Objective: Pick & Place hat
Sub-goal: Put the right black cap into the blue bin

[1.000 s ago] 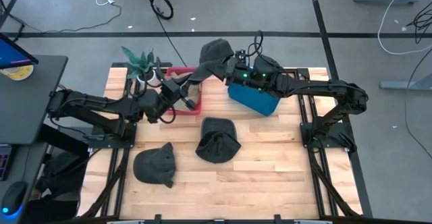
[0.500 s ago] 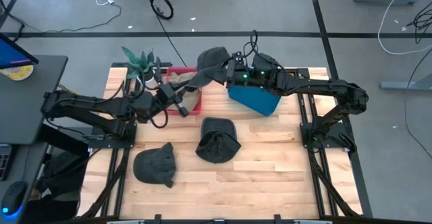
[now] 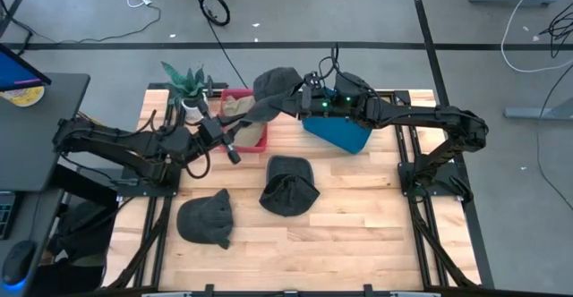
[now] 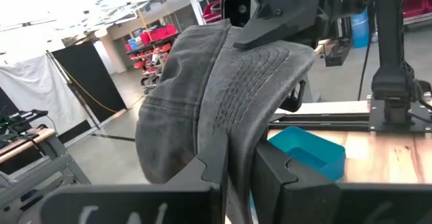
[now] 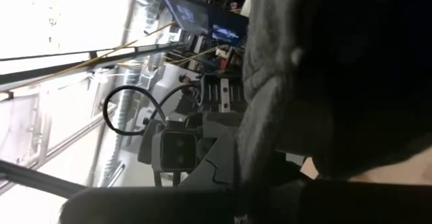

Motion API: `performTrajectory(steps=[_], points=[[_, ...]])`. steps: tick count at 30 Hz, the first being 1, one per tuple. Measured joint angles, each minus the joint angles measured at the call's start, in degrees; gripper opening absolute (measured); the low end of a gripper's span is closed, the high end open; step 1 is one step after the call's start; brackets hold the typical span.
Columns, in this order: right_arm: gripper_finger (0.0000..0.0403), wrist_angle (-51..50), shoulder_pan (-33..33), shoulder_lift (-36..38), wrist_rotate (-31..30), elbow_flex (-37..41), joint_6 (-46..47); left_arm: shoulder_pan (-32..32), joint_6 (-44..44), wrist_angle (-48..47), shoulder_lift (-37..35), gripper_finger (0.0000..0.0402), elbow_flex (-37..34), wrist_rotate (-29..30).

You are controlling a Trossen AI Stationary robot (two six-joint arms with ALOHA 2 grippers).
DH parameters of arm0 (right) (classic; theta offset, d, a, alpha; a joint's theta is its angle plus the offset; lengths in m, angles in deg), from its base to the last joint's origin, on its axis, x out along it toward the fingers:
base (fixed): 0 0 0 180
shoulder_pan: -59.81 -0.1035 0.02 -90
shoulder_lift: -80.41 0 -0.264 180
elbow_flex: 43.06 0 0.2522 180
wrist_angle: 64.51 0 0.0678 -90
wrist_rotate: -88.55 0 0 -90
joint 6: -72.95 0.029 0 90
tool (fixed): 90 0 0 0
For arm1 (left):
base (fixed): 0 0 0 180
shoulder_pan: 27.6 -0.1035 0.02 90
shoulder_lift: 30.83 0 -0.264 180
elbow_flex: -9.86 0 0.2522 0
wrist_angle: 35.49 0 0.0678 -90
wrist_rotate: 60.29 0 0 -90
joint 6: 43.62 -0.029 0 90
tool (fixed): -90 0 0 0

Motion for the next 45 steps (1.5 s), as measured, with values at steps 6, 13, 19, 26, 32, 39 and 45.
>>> performTrajectory(steps=[6,13,19,26,32,39,45], points=[[0.0008,0.2,-1.3,0.0,3.3,0.0,2.6,0.4,-0.1,0.1,-0.1,0.0034,0.0,1.9],[0.0096,3.2,-4.3,2.5,11.2,-0.5,6.8,0.3,-0.6,0.3,-0.6,0.0013,0.0,7.4],[0.0171,3.3,-5.2,2.3,14.0,0.2,5.6,0.1,-0.9,0.0,-0.4,0.0012,-0.2,12.9],[0.0215,7.7,-4.6,6.4,17.9,0.2,5.8,1.6,-1.1,0.0,-0.5,0.0012,-0.2,14.6],[0.0211,8.3,-3.6,13.1,18.2,0.1,3.2,3.3,-1.2,0.3,-0.4,0.0012,-0.1,14.3],[0.0198,3.2,-2.0,21.5,19.3,0.1,-8.2,3.3,-9.3,1.5,-0.3,0.0012,-0.1,6.7],[0.019,-17.7,-1.9,28.3,13.9,0.2,-21.5,0.8,-16.3,6.2,0.7,0.0012,0.0,3.5]])
